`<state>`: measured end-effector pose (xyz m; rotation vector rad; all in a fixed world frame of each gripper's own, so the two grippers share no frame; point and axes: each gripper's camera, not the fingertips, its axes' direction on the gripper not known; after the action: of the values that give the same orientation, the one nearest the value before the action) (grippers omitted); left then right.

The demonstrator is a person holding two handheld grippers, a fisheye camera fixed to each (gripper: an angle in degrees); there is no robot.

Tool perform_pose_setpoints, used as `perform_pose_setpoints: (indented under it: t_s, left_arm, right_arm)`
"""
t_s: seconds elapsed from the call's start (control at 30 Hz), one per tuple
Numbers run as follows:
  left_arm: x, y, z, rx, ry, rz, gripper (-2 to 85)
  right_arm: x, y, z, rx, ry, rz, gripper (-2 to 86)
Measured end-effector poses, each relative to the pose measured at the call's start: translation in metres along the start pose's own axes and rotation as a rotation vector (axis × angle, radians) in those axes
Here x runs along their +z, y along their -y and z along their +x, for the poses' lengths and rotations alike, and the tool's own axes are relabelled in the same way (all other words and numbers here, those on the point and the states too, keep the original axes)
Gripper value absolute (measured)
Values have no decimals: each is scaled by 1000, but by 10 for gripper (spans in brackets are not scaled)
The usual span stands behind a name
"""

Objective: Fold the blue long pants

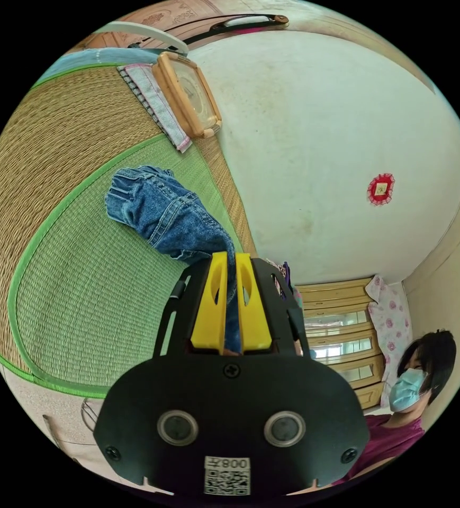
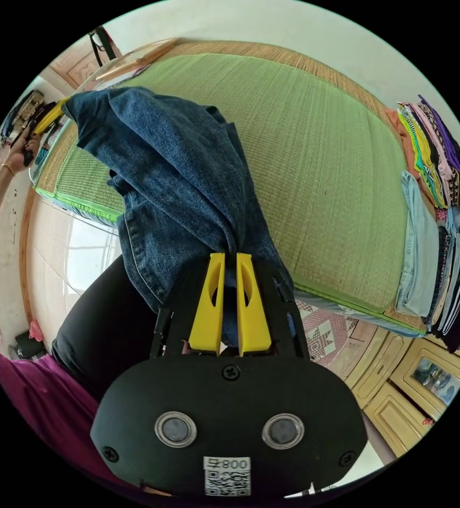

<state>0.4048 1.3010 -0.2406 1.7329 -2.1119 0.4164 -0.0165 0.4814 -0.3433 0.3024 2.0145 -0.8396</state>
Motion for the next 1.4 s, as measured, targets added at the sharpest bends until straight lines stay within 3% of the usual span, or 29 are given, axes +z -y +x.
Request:
perform_pose_setpoints:
  t_s: [0.17,0.37,0.53,0.6,0.67,0.77,0.9,1.17,1.4]
  left_arm:
    - [5,26,31,28,-54,4,26]
    - [4,33,73,65,-137,10,27]
    - [5,2,68,42,-38,-76,25]
    - [9,-15,55,6,27,-164,22]
    - [-5,-35,48,-70,57,-143,16]
    - [-31,-33,71,-48,72,-74,14]
    - [-27,19,136,128,135,-93,36]
    - [162,159,286,546,355,-459,89]
    - [299,200,326,698,631,-753,99]
  right_arm:
    - [-93,12,50,-4,-69,147,19]
    - [-169,52,91,-134,-234,187,11]
    - [-78,70,119,-218,-241,-25,10]
    - [8,58,144,-156,-223,-135,5]
    - [59,43,172,-57,-124,-193,2]
    - [94,14,219,87,53,-146,3]
    - [112,1,271,195,115,-48,37]
    - [174,5,320,263,200,11,81]
    - [226,-25,358,321,341,58,88]
